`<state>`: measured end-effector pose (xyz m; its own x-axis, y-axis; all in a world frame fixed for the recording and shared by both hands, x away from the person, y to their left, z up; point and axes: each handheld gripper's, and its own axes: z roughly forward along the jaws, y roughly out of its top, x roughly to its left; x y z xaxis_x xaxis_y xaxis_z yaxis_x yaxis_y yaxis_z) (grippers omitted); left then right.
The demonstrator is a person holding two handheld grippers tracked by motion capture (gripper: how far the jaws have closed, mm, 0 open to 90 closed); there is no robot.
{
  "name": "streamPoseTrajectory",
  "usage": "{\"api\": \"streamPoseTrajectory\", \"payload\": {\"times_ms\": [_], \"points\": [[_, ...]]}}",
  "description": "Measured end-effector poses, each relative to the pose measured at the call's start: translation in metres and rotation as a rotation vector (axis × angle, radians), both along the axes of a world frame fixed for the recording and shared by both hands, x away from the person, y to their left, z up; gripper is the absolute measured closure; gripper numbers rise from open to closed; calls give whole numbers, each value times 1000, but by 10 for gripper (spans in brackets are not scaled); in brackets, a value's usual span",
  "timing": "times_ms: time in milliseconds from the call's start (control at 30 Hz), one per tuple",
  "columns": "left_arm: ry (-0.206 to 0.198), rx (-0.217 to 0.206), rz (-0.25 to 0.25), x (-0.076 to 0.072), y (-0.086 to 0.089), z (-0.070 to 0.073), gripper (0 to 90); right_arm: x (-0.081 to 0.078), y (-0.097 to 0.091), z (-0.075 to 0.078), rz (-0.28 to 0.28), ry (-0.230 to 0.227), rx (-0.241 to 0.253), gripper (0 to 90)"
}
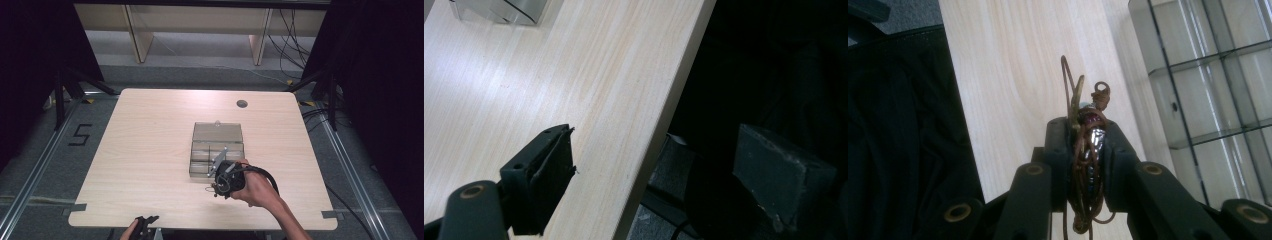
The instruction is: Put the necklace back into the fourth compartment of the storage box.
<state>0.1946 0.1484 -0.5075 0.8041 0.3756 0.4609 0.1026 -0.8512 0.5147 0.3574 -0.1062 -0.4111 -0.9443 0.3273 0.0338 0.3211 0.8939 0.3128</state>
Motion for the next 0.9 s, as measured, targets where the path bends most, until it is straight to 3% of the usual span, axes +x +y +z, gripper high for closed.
{"api": "streamPoseTrajectory", "payload": {"times_ms": [133,167,200,300,367,467,533,567,633,900], "points": [[5,-4,-3,0,0,0,157,5,2,8,3,-5,9,776],[-1,-8,3,0,0,0,157,10,3,10,36,-23,22,776],[-1,-8,3,0,0,0,157,10,3,10,36,-23,22,776],[12,-2,-11,1,0,0,157,13,6,17,4,-16,10,776],[13,-2,-12,1,0,0,157,18,9,21,25,-27,16,776],[4,-6,-1,0,0,0,157,24,12,25,8,-25,8,776],[-16,0,-1,0,0,1,157,25,13,26,-6,-20,5,776],[-14,-1,1,0,0,1,157,30,15,27,26,-38,12,776],[3,-2,-3,0,0,0,157,35,19,30,13,-31,9,776],[-7,-5,2,0,0,0,157,50,27,31,-18,-23,-2,776]]}}
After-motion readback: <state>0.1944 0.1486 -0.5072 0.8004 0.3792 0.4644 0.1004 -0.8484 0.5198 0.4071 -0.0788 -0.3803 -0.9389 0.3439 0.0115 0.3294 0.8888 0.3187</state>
